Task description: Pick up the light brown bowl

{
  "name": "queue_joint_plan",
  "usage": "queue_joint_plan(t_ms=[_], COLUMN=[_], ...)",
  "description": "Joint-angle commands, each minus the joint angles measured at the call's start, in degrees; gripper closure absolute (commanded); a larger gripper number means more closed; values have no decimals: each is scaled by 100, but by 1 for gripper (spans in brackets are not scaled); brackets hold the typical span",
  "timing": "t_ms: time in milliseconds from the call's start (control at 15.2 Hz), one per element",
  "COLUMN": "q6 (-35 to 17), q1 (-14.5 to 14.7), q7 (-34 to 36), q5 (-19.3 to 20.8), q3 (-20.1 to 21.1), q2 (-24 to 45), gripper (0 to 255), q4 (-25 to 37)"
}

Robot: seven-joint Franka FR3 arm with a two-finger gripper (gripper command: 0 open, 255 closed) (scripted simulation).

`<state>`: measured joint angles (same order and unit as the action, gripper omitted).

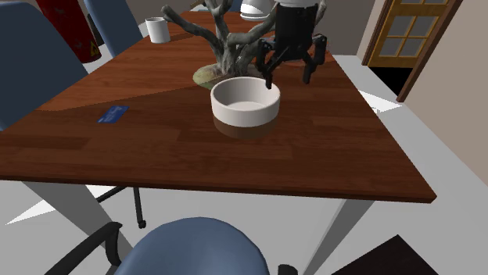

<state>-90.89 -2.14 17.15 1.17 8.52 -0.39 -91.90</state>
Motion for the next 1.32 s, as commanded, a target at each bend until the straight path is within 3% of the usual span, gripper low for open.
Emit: queue_joint_plan(t_ms=[0, 66, 660, 726, 1254], q6=[89, 143, -488, -460, -427], q1=[52, 68, 53, 51, 40], q7=[148, 179, 178, 173, 154], q5=[84, 113, 92, 98, 100], q3=[53, 59, 48, 45, 35], q2=[523, 689, 554, 598, 629], gripper=[0, 0, 0, 255, 255], q4=[646, 875, 112, 182, 247])
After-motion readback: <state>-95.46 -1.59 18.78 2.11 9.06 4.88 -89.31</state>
